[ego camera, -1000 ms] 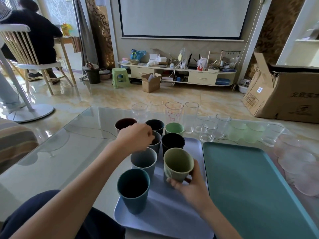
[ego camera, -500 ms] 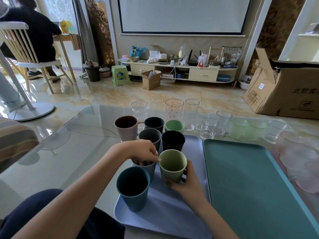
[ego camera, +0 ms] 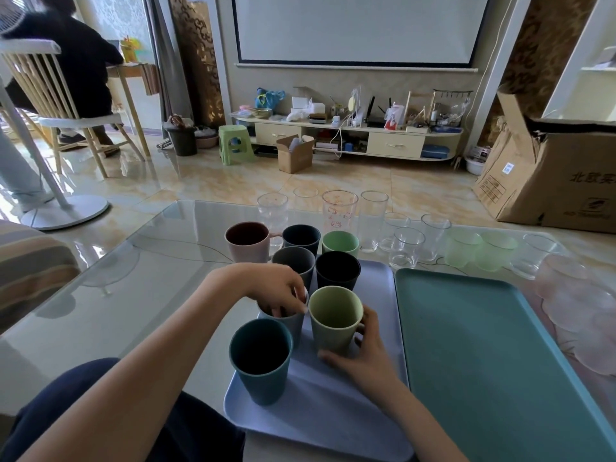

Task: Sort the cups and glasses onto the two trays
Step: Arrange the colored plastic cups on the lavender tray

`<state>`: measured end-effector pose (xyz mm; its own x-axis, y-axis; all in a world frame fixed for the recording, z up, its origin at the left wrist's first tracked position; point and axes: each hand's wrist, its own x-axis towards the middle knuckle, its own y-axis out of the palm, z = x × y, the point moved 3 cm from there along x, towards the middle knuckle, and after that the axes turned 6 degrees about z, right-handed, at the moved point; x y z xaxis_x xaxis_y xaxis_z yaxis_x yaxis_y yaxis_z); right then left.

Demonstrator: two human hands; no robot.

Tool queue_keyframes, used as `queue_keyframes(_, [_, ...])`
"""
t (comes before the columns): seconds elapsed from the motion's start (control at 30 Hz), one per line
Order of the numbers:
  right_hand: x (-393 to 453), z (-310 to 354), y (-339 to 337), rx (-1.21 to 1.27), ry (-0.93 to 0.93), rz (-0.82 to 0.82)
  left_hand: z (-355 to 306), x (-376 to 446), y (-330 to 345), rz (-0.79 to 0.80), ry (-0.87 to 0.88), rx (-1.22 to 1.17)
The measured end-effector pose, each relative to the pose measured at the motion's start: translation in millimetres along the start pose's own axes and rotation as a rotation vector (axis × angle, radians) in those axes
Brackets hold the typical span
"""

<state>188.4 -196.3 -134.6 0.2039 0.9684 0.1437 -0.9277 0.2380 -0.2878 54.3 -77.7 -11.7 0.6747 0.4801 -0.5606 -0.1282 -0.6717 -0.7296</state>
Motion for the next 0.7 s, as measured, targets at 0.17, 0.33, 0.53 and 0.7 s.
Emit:
queue_keyframes(0.17, [-0.2,20.1,-21.6,0.073,-0.017,-0.094,29.5,-9.9,-46.1,-0.332,0.042,-0.199])
queue_keyframes(0.33, [22.4,45.7,-38.1,0.06,-0.078,-0.146,82.2,6.6,-70.1,-0.722,-0.161,0.051])
queue_keyframes(0.53, [21.4,41.6,-27.3,0.045,-0.051,-0.115,126.0,42.0,-42.9,-0.577,-0.355,0.329])
queue_keyframes(0.7, [13.9,35.1,-34.6,0.031,-0.024,-0.158,120.3,44.1,-45.2,-0.816,-0.395,0.291])
